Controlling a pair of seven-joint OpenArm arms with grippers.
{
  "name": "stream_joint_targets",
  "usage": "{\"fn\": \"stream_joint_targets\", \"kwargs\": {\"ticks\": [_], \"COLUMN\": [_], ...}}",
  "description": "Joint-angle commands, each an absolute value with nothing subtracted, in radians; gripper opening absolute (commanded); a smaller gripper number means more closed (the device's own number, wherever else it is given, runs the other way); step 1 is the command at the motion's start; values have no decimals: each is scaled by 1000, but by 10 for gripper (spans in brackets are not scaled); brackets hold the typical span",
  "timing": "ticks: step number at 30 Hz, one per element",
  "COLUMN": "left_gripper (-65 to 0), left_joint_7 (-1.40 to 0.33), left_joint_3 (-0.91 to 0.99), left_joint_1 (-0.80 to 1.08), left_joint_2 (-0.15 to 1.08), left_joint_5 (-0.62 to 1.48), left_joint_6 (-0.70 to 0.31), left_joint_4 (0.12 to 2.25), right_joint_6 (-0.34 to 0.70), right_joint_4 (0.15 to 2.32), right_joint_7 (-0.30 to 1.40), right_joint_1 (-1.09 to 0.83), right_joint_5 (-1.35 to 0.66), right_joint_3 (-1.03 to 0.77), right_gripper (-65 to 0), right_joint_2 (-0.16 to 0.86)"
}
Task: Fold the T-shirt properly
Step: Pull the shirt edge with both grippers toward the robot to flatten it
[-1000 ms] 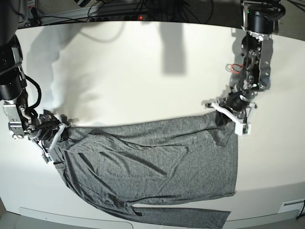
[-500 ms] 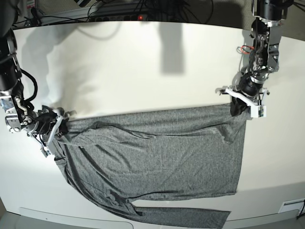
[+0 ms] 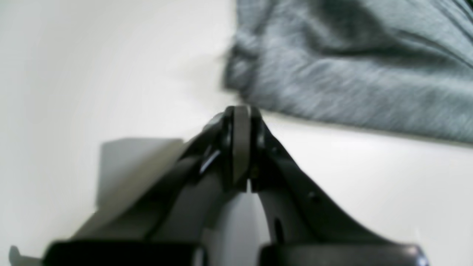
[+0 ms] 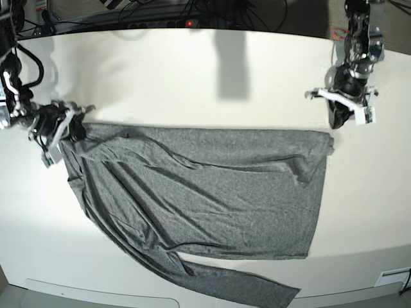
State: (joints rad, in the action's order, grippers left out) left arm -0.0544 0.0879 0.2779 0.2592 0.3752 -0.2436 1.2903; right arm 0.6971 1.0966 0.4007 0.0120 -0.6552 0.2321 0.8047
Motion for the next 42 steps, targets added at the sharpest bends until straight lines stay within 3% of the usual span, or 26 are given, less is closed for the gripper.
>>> {"fn": "stream_joint_targets", "kwargs": {"ticks": [1,8,18,30,36,42], "left_gripper": [-650,-650,-650,-650,-650,-650], "left_joint_7": [-178,-126,-272,-538,-517,-436], "left_joint_3": [101,164,102,12,12,12], "left_joint_1": [329,451,182,-59,70,275], "left_joint_2": [267,266,157,123,187,208], "left_joint_5": [348,395,380,181,191,191], "left_joint_6": [-215,-322,-345,-268,-269,-269], "left_joint_4": [1300,1543,1609,1246,1271,1368], "right_joint_6": [698,698,698,698,698,663], "right_joint_4": [1118,1267,1271,1271,1297,1456], "right_joint_7": [488,475,473,514,497,451], "right_joint_1": [-34,-208,-200,-200,-221,-324], "right_joint_5": [-604,-577,-576,-575,-516,-419], "right_joint_3": [206,47,30,30,30,30], "right_gripper": [-650,-650,-650,-650,-650,-650], "right_joint_2": [823,822,823,823,823,823]}}
